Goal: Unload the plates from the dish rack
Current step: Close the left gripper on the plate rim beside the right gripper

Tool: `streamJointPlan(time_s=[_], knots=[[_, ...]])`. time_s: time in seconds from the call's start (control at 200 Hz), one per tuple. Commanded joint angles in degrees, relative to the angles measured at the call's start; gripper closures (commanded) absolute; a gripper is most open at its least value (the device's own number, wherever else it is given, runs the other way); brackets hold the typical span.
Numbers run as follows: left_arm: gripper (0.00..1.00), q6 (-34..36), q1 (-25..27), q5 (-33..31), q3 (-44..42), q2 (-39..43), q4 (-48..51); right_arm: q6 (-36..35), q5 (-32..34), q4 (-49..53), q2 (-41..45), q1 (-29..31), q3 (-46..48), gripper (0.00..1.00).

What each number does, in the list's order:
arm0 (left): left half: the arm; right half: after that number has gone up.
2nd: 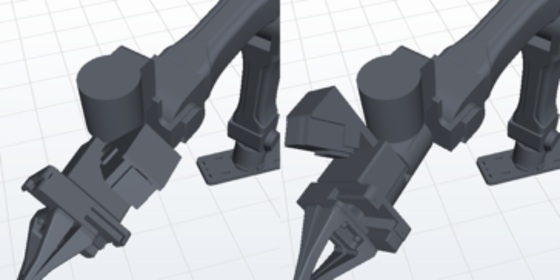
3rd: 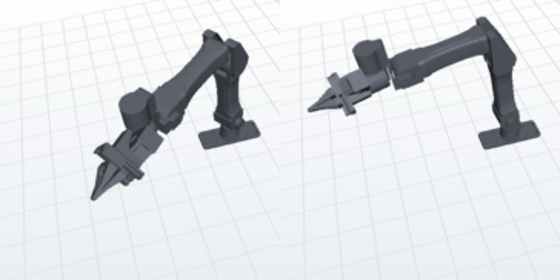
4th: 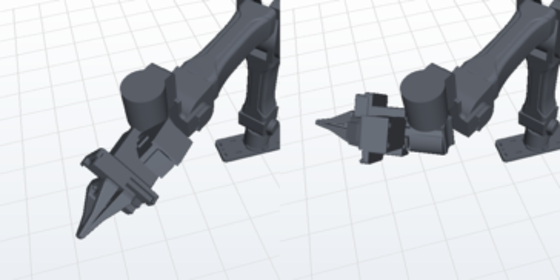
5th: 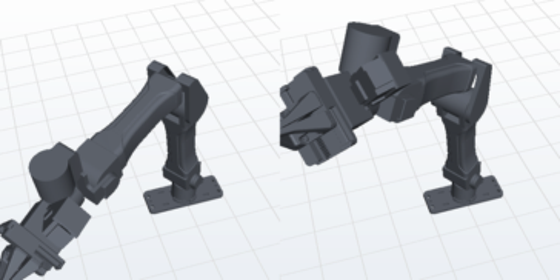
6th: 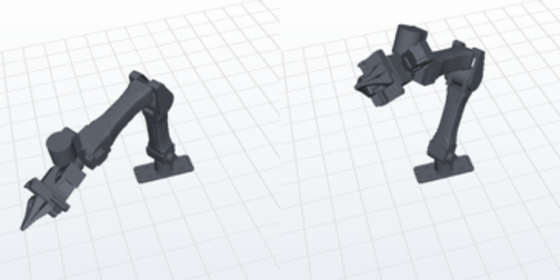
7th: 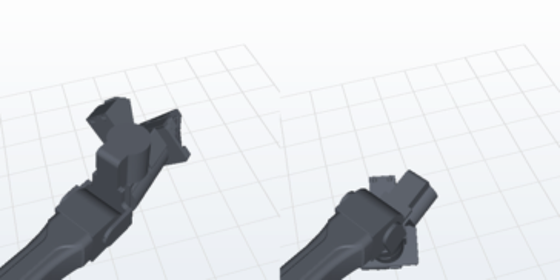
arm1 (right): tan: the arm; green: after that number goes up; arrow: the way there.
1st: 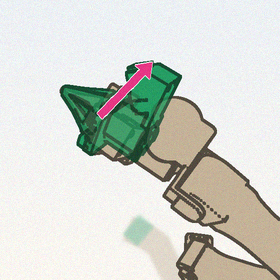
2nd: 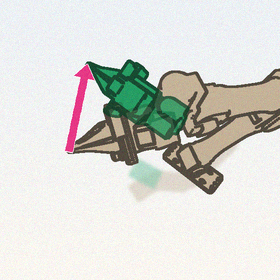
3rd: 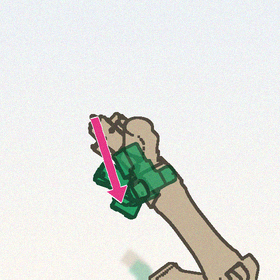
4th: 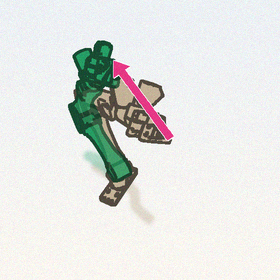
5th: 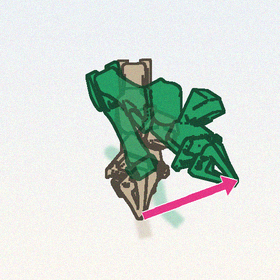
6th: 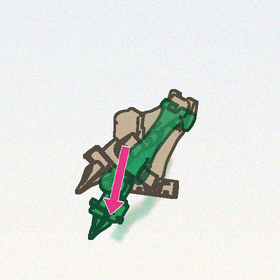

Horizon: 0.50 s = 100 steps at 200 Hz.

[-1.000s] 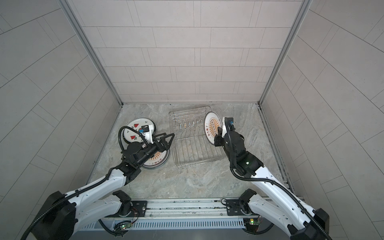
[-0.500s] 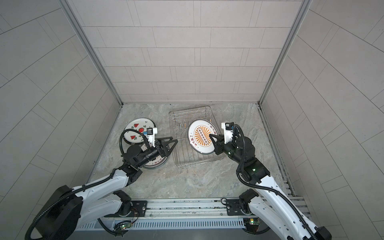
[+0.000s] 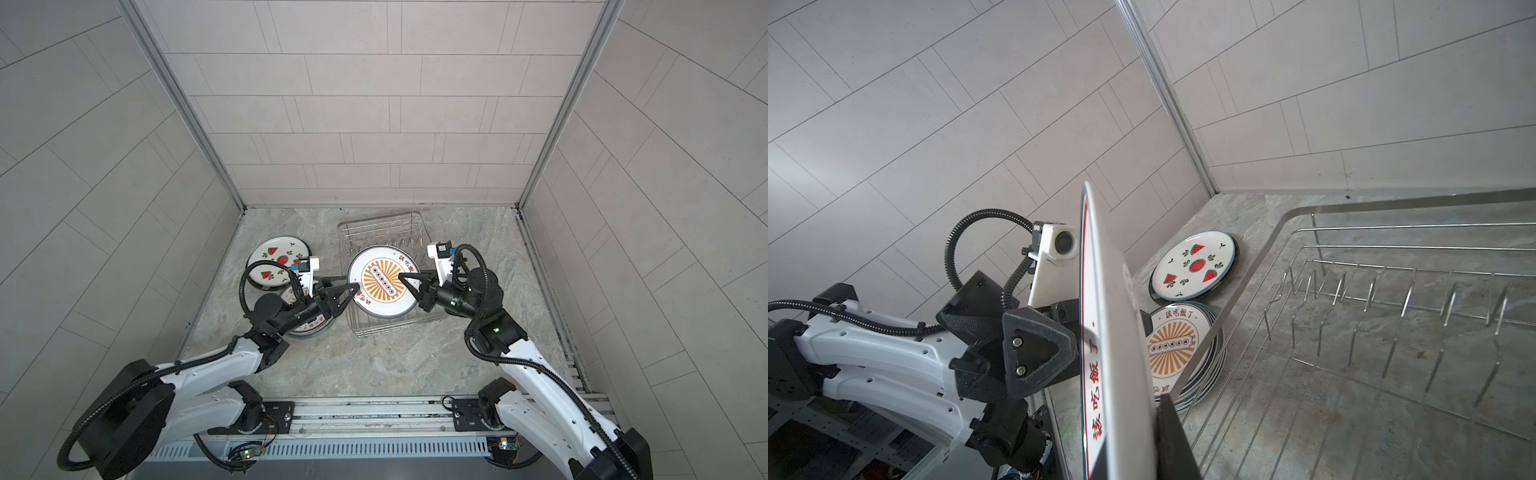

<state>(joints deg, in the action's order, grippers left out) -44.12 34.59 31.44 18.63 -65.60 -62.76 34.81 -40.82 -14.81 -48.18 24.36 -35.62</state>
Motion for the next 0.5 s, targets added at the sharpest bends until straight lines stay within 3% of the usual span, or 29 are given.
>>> streamJointPlan(time_s=[0.0,0.1,0.345,0.42,0.495], knots=[[0.39,-0.15,0.43,1.41,0.44,1.08,-0.78,1.59,-2.42,-5.3,-0.64,0.25,-0.68,0.92],[0.56,-0.06,0.63,1.69,0.54,0.71,-0.37,1.32,-2.56,-5.15,-1.19,0.52,-1.1,0.92],[0.67,-3.89,1.53,6.28,1.49,-1.09,-5.31,0.11,-2.39,-2.41,-2.2,1.28,-2.53,0.92],[0.83,-4.55,1.84,6.44,1.58,-1.23,-5.38,-0.42,-2.25,-1.68,-2.22,1.47,-2.53,0.92],[0.86,-5.08,1.96,6.36,1.25,-1.46,-5.65,-0.83,-2.12,-1.33,-2.29,1.71,-2.53,0.92]])
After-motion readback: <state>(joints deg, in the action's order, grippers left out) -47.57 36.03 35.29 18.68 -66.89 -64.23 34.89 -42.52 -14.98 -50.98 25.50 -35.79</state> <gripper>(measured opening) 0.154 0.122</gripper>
